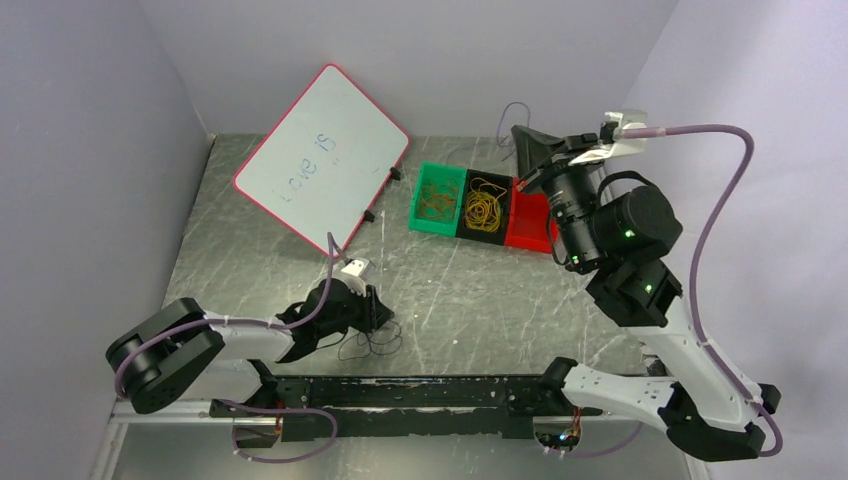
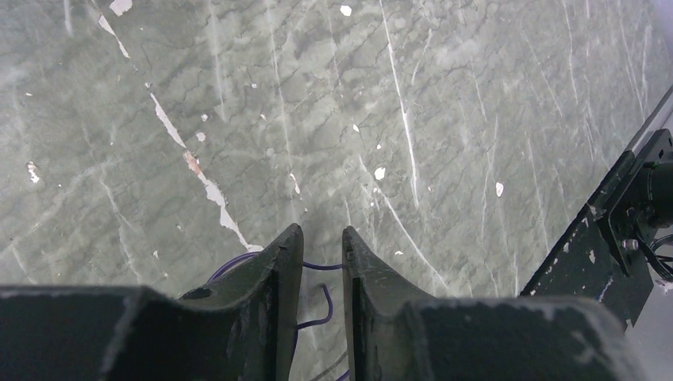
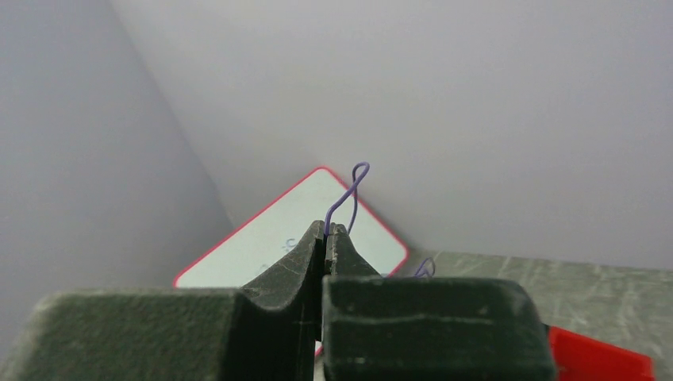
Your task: Untangle the cables
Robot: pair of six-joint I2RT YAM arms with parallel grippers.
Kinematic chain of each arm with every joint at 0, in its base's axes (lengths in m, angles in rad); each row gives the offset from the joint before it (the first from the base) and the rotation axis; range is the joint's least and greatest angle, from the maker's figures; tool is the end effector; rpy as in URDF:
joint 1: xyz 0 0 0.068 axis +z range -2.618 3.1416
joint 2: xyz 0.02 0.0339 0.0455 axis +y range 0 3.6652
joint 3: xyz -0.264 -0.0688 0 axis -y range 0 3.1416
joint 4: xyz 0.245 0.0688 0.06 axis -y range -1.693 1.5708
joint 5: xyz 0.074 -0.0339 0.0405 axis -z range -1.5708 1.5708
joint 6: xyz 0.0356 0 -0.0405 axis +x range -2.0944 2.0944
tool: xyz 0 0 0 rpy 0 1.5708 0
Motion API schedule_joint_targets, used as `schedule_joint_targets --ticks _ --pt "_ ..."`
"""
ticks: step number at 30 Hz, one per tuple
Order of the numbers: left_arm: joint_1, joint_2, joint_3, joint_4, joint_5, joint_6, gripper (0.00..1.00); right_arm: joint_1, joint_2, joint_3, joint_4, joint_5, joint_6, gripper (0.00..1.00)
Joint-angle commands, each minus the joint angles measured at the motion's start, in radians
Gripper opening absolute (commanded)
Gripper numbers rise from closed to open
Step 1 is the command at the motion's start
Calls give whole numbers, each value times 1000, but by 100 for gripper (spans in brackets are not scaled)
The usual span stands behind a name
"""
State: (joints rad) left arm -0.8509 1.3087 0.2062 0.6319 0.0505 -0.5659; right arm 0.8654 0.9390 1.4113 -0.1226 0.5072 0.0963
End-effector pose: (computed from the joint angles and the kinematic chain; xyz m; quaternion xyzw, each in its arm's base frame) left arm 0.1393 -0.1616 0.1273 0.1341 0.8417 -0.3564 0.3829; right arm 0.1128 0.1058 0.5274 -0.0176 0.5916 0.2393 0.7697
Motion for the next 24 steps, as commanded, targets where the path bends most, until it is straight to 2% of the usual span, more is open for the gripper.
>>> schedule_joint_targets --ticks 1,9,13,18,24 --pt "-8 -28 -16 -12 -36 -5 30 4 -15 55 -15 107 -101 0" --pt "-8 -56 -19 -45 -48 -7 30 5 0 99 -47 252 -207 0" --pt "-8 -83 -6 -96 -74 -15 29 4 14 88 -80 302 -211 0" --pt "-8 -135 8 -160 -89 -27 15 4 44 73 -124 347 -197 0" --pt "-7 -215 61 -272 -103 -16 7 -13 101 57 -145 406 -205 0"
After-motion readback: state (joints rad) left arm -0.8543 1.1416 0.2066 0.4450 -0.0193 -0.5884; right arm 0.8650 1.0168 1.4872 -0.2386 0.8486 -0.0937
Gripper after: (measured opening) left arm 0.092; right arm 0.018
